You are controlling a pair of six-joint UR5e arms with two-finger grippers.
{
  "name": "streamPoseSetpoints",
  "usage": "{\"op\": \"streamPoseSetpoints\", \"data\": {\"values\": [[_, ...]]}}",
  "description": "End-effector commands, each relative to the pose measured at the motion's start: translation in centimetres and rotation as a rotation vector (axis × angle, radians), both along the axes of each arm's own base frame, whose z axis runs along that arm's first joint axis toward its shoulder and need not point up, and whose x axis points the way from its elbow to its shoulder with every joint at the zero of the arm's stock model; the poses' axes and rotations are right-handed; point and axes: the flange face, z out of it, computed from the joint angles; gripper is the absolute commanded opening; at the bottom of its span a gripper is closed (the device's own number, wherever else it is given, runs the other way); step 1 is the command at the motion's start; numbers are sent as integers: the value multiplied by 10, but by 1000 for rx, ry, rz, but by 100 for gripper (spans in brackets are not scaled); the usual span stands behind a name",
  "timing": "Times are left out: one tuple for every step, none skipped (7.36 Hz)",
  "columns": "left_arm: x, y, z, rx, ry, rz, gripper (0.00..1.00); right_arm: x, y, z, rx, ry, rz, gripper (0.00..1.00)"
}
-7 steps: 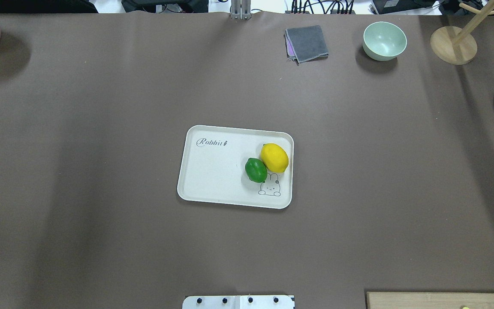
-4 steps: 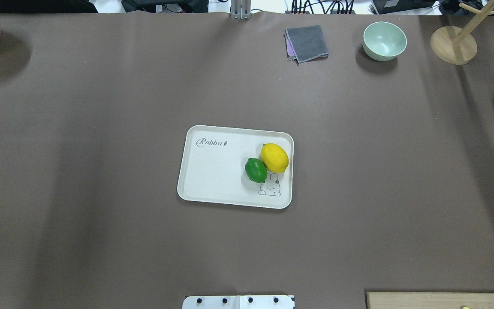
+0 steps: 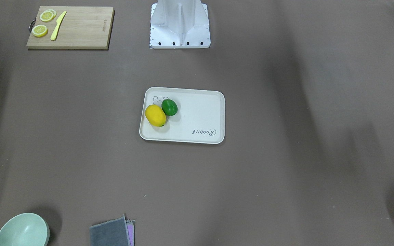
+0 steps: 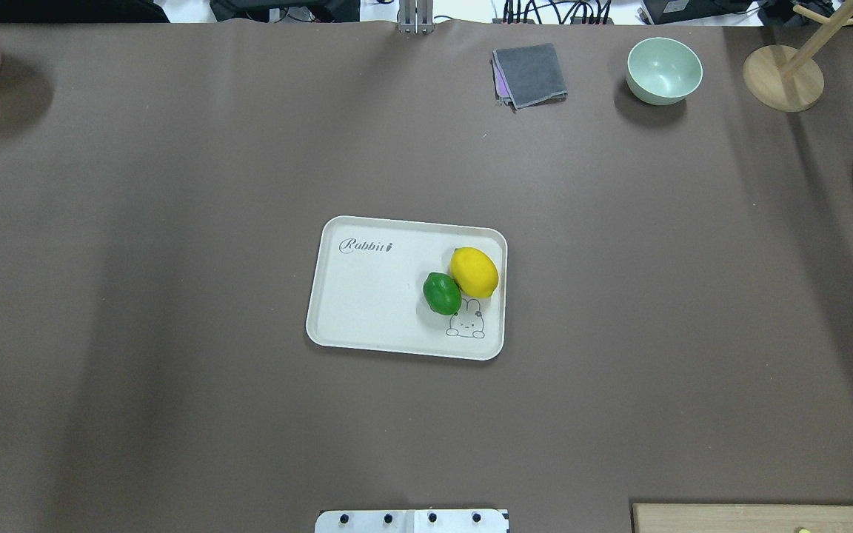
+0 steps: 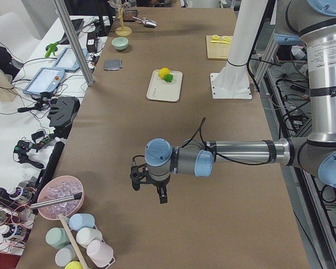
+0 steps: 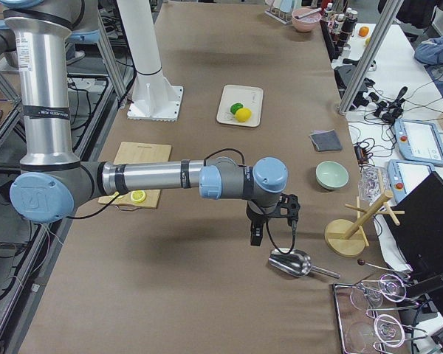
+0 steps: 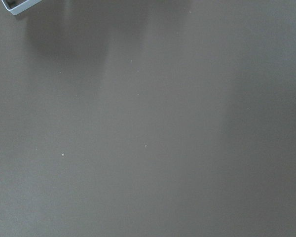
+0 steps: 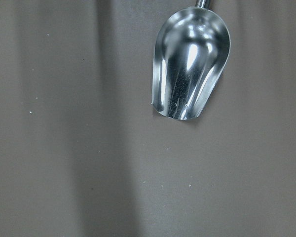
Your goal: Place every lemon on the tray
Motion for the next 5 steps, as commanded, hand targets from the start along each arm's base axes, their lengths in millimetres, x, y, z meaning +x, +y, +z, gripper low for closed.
{"op": "streamPoseSetpoints", "data": {"values": [[0,1,-1,-4,-1,-6,98,0,0,0,-1,-1,1,100],[0,1,1,-5,-1,-3,98,0,0,0,2,-1,0,100],[0,1,0,-3,-1,-5,98,0,0,0,2,-1,0,100],[1,1,1,-6,0,-3,98,0,0,0,2,-1,0,100],[1,1,2,-3,0,1,98,0,0,0,1,-1,1,100]]}}
